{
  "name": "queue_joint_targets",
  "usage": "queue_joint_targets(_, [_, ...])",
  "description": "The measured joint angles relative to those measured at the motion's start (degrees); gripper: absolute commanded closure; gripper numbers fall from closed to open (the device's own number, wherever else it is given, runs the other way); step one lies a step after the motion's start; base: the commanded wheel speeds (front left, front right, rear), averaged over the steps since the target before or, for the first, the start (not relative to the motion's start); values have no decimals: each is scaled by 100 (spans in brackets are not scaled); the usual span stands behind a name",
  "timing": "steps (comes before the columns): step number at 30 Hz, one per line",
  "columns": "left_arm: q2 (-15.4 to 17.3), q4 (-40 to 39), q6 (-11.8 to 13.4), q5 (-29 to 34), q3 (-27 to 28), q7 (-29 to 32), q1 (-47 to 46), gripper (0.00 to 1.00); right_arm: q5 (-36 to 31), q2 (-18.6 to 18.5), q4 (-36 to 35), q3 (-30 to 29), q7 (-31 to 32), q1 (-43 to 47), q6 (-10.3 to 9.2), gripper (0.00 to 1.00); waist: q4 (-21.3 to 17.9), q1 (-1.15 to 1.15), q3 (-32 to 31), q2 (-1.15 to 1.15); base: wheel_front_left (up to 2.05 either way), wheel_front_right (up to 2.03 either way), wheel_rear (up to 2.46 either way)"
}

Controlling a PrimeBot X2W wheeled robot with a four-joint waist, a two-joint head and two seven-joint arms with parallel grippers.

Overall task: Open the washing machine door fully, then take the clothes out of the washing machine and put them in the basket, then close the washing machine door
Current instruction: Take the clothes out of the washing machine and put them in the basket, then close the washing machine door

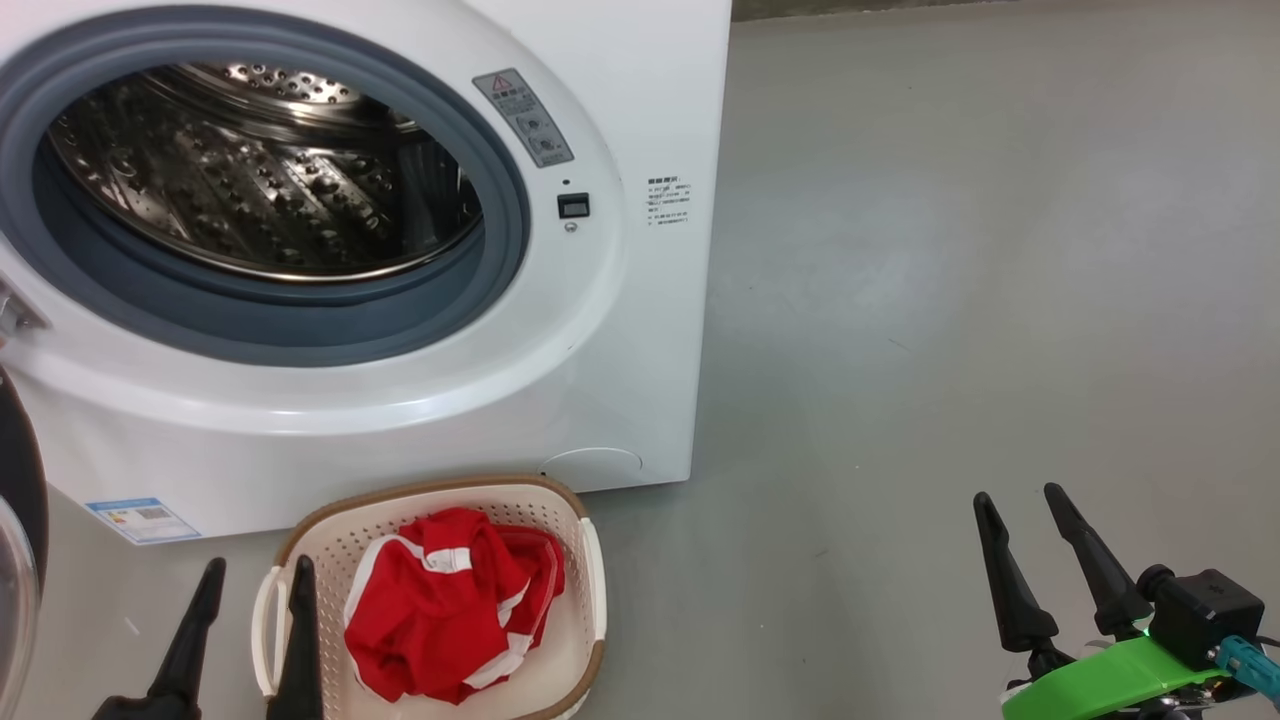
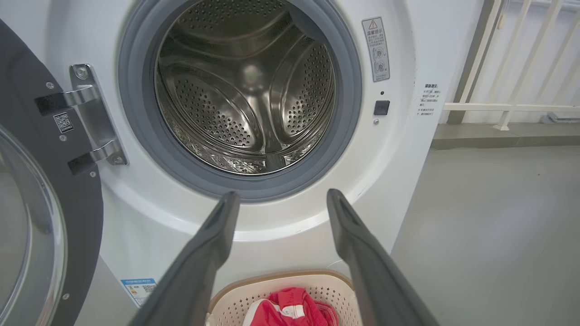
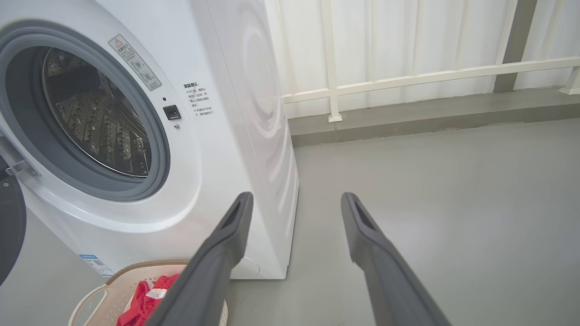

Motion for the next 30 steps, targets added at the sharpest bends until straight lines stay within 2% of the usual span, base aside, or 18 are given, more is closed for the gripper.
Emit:
queue_joint_targets(19, [0, -74, 8, -78, -69, 0, 2, 0, 0, -3, -15, 0, 0, -1, 0, 0, -7, 0, 35, 0, -3, 3, 0])
queue_joint_targets(30, [0, -82, 8, -78, -85, 0, 2, 0, 0, -3, -18, -3, 0, -2, 0, 0, 31, 0, 68, 0, -104, 104, 0])
